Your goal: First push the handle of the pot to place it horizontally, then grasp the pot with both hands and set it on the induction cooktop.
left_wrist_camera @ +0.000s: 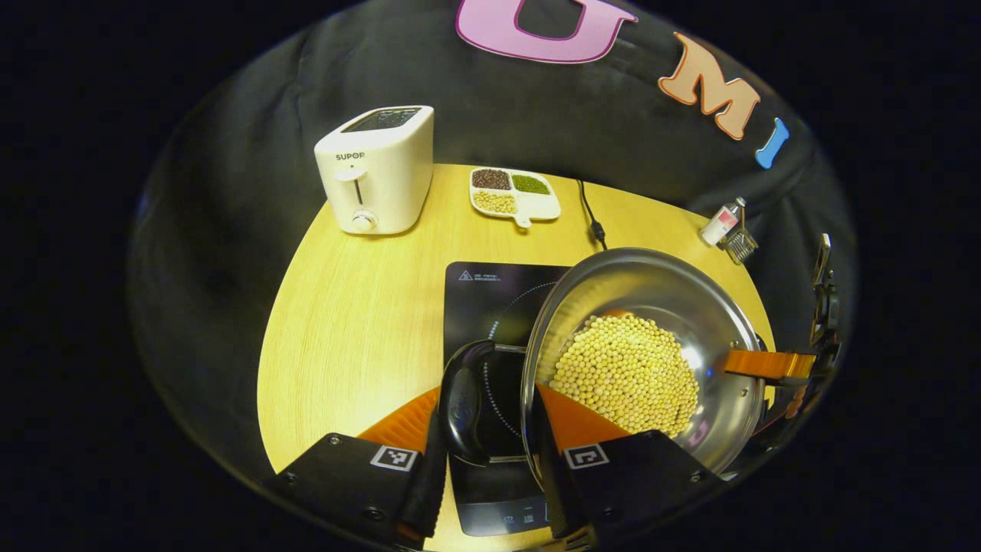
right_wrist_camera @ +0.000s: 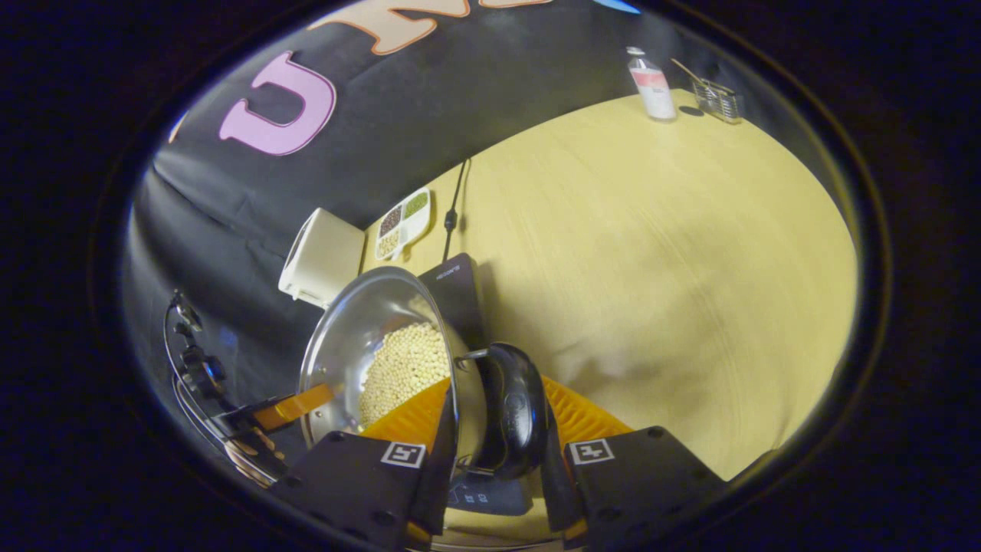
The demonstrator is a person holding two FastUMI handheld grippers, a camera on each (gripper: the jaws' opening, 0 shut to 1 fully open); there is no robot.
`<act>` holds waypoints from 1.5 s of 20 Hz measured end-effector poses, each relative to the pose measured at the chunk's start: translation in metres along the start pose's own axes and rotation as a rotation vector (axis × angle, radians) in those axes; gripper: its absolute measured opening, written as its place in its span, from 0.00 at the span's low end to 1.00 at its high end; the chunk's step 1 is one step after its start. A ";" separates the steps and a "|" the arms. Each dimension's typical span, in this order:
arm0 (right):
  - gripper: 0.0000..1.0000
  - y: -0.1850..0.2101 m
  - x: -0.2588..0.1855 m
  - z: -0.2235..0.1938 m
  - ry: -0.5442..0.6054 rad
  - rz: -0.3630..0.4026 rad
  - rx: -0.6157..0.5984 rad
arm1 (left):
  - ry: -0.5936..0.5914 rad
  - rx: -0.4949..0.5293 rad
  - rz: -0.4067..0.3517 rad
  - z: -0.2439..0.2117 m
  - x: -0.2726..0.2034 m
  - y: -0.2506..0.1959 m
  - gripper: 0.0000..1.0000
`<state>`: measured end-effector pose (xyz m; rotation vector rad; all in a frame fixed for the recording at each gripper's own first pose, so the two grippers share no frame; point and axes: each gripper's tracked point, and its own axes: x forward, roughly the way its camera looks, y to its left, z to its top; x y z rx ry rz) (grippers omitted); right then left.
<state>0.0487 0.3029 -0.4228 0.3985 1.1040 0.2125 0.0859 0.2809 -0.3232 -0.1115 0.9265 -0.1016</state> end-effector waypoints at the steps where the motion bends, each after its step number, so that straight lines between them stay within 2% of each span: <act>1: 0.53 0.002 0.001 0.000 -0.003 0.004 -0.004 | -0.003 0.007 0.007 0.002 0.001 0.003 0.55; 5: 0.53 0.005 0.008 -0.003 -0.015 0.020 -0.019 | -0.032 0.014 0.020 0.004 0.001 0.012 0.57; 6: 0.47 0.006 0.009 -0.004 -0.017 0.023 -0.025 | -0.032 0.010 0.023 0.003 -0.001 0.015 0.58; 11: 0.47 0.009 0.020 -0.007 -0.011 0.019 -0.032 | -0.047 -0.011 0.048 0.000 -0.003 0.022 0.61; 14: 0.49 0.009 0.019 -0.006 -0.019 0.023 -0.052 | -0.075 -0.016 0.091 0.005 -0.008 0.024 0.67; 15: 0.46 0.013 0.015 -0.002 -0.035 0.041 -0.057 | -0.095 -0.009 0.105 0.011 -0.011 0.024 0.66; 17: 0.70 0.019 0.005 0.012 -0.084 0.072 -0.069 | -0.154 0.015 0.153 0.025 -0.019 0.030 0.70; 18: 0.82 0.018 -0.001 0.022 -0.117 0.073 -0.085 | -0.170 0.028 0.173 0.031 -0.025 0.029 0.84; 19: 0.99 0.016 -0.009 0.032 -0.146 0.073 -0.102 | -0.181 0.039 0.183 0.031 -0.033 0.027 0.94; 20: 1.00 0.015 -0.017 0.040 -0.172 0.071 -0.117 | -0.197 0.043 0.194 0.037 -0.036 0.024 1.00; 26: 1.00 -0.007 -0.092 0.091 -0.327 0.076 -0.167 | -0.340 -0.023 0.286 0.054 -0.092 -0.014 0.97; 27: 0.92 -0.009 -0.109 0.098 -0.343 0.094 -0.178 | -0.363 -0.011 0.304 0.058 -0.103 -0.024 0.98; 28: 1.00 -0.010 -0.127 0.101 -0.353 0.114 -0.187 | -0.383 0.004 0.320 0.060 -0.117 -0.037 0.97; 30: 1.00 -0.016 -0.162 0.116 -0.388 0.154 -0.218 | -0.444 0.024 0.330 0.071 -0.143 -0.074 0.97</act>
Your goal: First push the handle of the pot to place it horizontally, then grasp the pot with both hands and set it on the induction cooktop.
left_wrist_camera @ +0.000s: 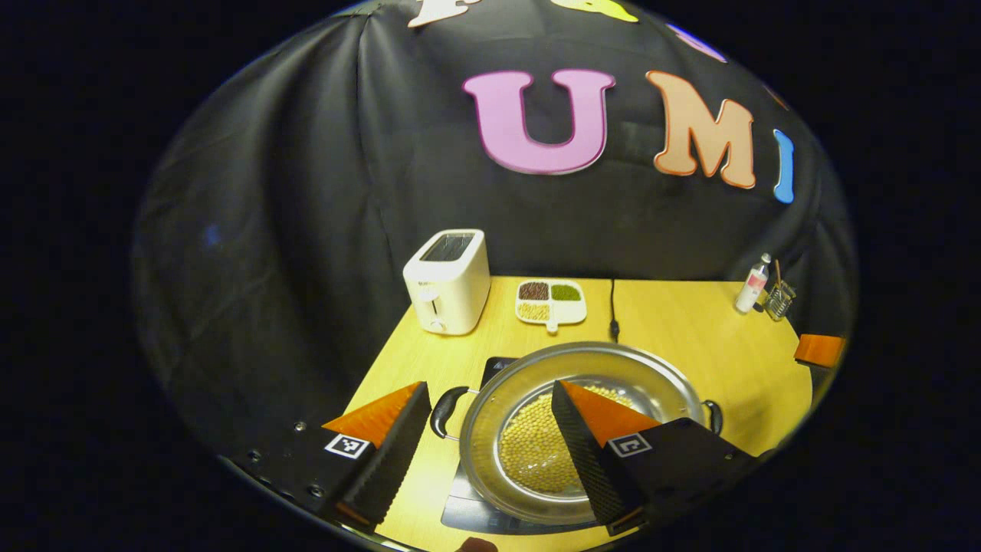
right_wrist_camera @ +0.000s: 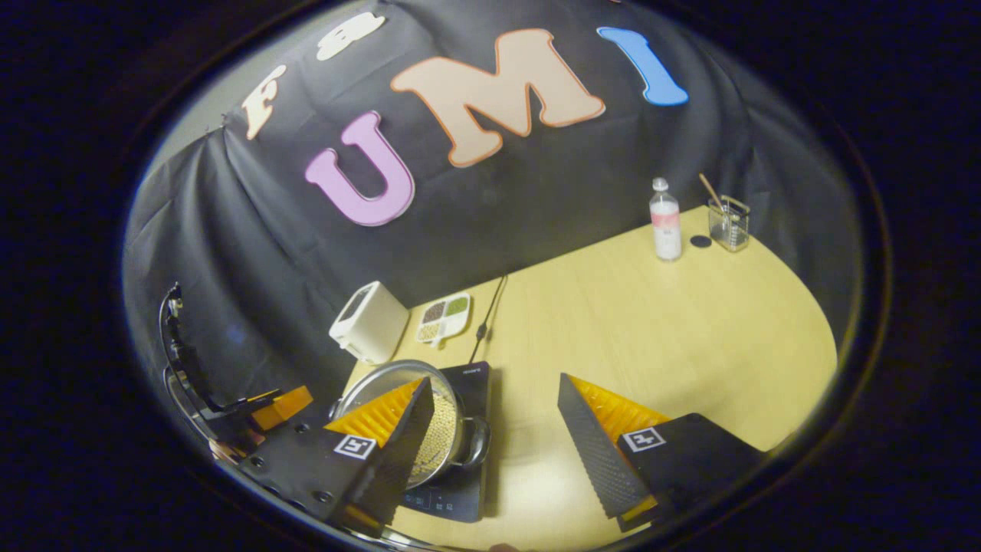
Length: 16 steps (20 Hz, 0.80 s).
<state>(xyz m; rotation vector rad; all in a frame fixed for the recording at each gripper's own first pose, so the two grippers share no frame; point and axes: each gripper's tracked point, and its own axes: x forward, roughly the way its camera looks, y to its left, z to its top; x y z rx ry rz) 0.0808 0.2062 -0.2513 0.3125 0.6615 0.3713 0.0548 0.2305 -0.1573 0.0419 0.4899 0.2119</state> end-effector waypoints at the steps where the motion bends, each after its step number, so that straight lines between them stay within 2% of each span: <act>1: 0.92 -0.005 -0.013 0.013 -0.023 0.011 -0.023 | -0.032 -0.006 -0.015 0.012 -0.014 -0.020 0.96; 3: 0.91 -0.014 -0.042 0.038 -0.071 0.028 -0.072 | -0.098 -0.013 -0.029 0.036 -0.043 -0.056 0.96; 7: 0.91 -0.031 -0.102 0.090 -0.191 0.074 -0.131 | -0.283 -0.010 0.008 0.083 -0.102 -0.105 0.98; 8: 1.00 -0.034 -0.118 0.100 -0.216 0.093 -0.140 | -0.318 -0.003 0.014 0.090 -0.116 -0.116 0.98; 9: 0.91 -0.038 -0.131 0.111 -0.241 0.107 -0.153 | -0.352 -0.001 0.023 0.091 -0.126 -0.130 0.98; 10: 0.91 -0.043 -0.142 0.119 -0.267 0.114 -0.167 | -0.376 -0.006 0.024 0.095 -0.137 -0.141 0.98; 11: 1.00 -0.050 -0.155 0.129 -0.293 0.112 -0.182 | -0.391 -0.012 0.014 0.097 -0.147 -0.154 0.98; 13: 0.99 -0.064 -0.179 0.145 -0.345 0.098 -0.215 | -0.406 -0.022 -0.004 0.095 -0.163 -0.178 0.97; 14: 0.91 -0.073 -0.188 0.149 -0.366 0.080 -0.234 | -0.415 -0.022 -0.009 0.093 -0.170 -0.188 1.00; 16: 0.91 -0.089 -0.205 0.156 -0.402 0.048 -0.277 | -0.438 -0.019 -0.019 0.091 -0.183 -0.207 0.98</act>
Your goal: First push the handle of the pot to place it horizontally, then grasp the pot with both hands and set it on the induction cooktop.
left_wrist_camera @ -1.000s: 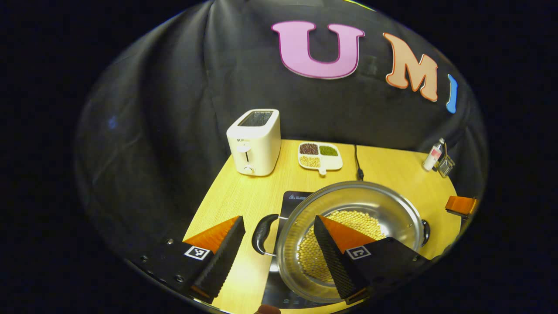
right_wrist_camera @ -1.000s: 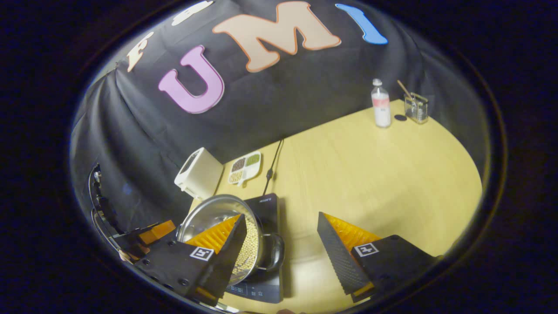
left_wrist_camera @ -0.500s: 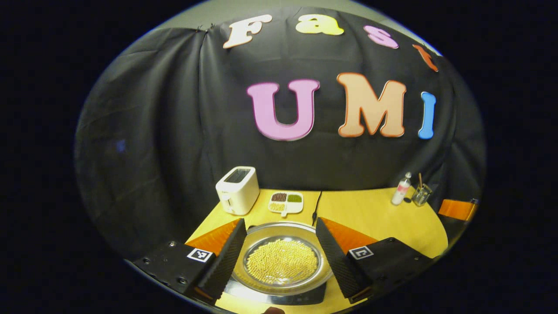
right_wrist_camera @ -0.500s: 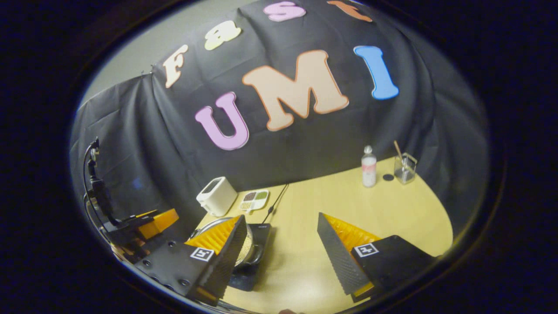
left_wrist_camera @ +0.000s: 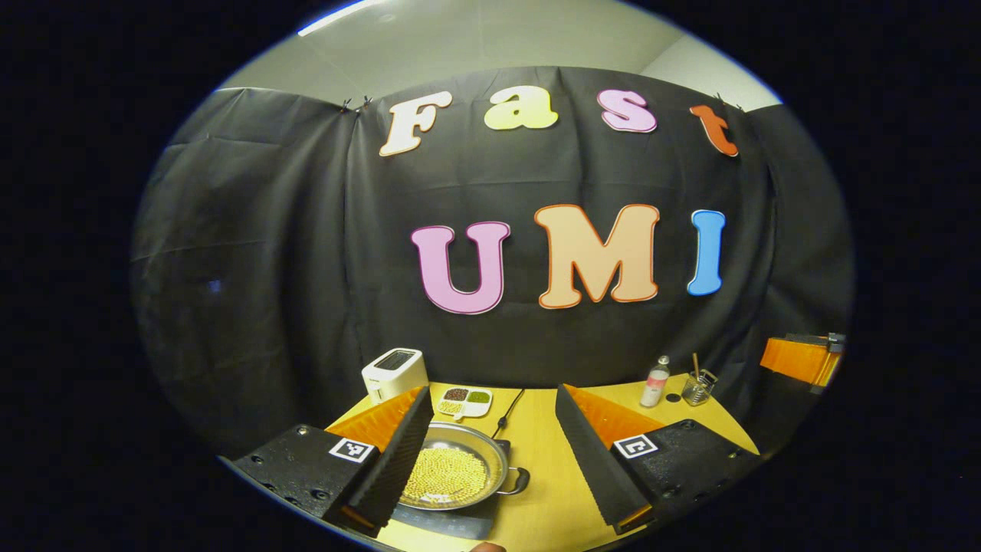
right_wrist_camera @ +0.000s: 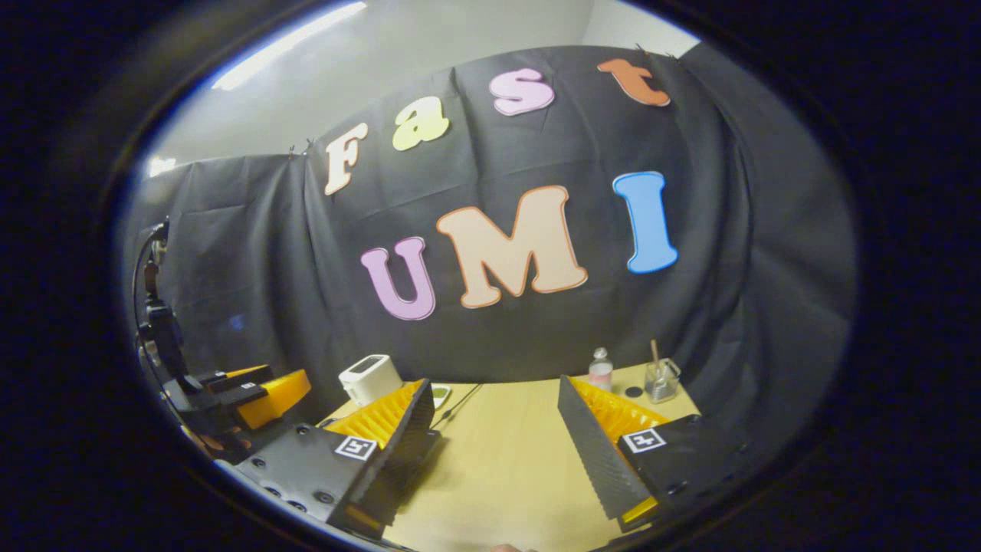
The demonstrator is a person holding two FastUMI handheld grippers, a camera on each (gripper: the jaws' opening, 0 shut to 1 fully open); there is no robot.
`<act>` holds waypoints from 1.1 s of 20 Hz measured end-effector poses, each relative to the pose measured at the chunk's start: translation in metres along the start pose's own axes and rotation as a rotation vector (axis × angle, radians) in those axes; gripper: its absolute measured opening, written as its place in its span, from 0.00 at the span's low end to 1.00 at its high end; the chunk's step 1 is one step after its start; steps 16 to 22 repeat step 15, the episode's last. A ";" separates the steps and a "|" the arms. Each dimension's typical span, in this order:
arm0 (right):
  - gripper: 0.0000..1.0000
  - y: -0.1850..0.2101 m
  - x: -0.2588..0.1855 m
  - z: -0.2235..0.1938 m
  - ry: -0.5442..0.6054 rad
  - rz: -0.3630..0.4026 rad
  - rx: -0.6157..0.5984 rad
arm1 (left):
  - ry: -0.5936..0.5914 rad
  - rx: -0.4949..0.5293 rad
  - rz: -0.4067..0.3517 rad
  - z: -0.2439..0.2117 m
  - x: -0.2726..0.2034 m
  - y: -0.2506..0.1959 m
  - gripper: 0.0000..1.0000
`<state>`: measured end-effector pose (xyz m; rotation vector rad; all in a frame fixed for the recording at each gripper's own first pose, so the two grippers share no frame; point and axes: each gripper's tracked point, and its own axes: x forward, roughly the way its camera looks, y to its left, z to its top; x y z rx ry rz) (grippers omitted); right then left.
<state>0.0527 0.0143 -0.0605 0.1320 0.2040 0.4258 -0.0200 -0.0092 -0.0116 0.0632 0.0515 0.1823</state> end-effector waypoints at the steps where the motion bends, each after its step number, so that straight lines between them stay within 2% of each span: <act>1: 0.91 -0.007 -0.008 0.004 -0.009 -0.011 -0.020 | -0.013 0.001 -0.002 0.001 -0.005 -0.008 0.98; 3: 0.91 -0.024 -0.023 0.008 -0.017 -0.044 -0.058 | -0.031 -0.007 -0.008 -0.001 -0.013 -0.022 0.98; 5: 0.91 -0.026 -0.022 -0.009 -0.022 -0.082 -0.085 | -0.026 -0.022 -0.034 -0.007 -0.018 -0.040 1.00; 6: 0.91 -0.030 -0.029 -0.006 -0.026 -0.096 -0.087 | -0.026 -0.024 -0.046 -0.008 -0.018 -0.046 0.98; 10: 0.92 -0.045 -0.046 -0.001 -0.050 -0.144 -0.079 | -0.047 -0.017 -0.074 -0.003 -0.018 -0.057 0.98; 11: 1.00 -0.048 -0.049 0.000 -0.054 -0.154 -0.073 | -0.049 -0.010 -0.081 -0.002 -0.017 -0.060 0.98; 14: 1.00 -0.051 -0.053 0.000 -0.061 -0.161 -0.052 | -0.044 -0.004 -0.099 -0.004 -0.015 -0.067 1.00; 22: 1.00 -0.052 -0.053 0.001 -0.063 -0.161 -0.042 | -0.042 -0.005 -0.101 -0.004 -0.014 -0.069 0.98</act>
